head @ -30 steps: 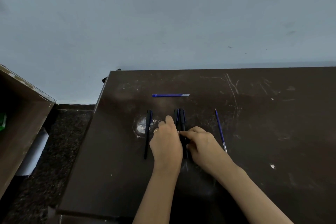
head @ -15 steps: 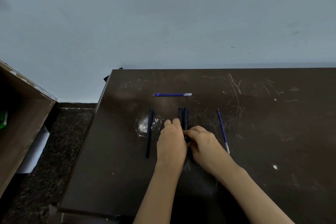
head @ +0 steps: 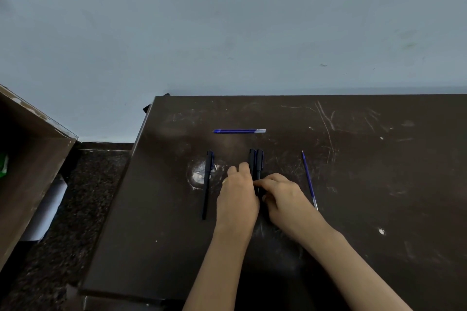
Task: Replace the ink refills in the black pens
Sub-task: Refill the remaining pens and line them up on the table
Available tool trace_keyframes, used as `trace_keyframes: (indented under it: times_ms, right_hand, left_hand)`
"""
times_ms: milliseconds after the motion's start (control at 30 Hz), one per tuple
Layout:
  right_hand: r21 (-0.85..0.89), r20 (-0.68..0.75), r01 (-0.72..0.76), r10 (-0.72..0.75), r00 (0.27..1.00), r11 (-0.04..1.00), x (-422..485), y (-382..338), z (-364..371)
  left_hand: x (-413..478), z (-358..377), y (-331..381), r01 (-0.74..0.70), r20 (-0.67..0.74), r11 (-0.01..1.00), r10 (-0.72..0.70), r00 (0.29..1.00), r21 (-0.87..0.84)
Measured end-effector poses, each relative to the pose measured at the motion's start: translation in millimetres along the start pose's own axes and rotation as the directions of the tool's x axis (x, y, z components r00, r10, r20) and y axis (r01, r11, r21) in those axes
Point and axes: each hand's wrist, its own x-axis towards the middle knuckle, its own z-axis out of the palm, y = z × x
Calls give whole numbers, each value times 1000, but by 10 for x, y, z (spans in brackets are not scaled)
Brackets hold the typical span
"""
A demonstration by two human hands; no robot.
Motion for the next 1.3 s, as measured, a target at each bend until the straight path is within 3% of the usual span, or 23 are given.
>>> trace_keyframes:
  times_ms: [300,433,633,833,900,1100,1300]
  right_hand:
    - [-8,-84,-27,26,996,1000,39,13,-67]
    - [5,-95,-23,24,995,1000,57,-28,-53]
    - [4,-83,-16,16,996,1000,70,-50,33]
    - [2,-83,-13,13,996,1000,71,-63,55]
    - [11,-100,-13,14,995,1000,72,-65,39]
    - [178,-246,-87,130,960,980,83,-99,-67]
    - [427,-313,-102,252,915,899,82,-44,-128]
  left_hand:
    - [11,-52,-134,31,-147,999,-27,989,28]
    - [12,-138,-253,163,-201,980,-138,970,115]
    - [-8,-182,-416,322,-167,938,-300,939,125]
    - [-27,-244,-481,311,-146,949,-300,943,52]
    - [-17,-265,-493,266,-158,964,-259,953,26]
    - [29,-257,-443,-121,-86,964,103,991,-237]
    - [52,-218,-460,-287,-2,926,296,955,-245]
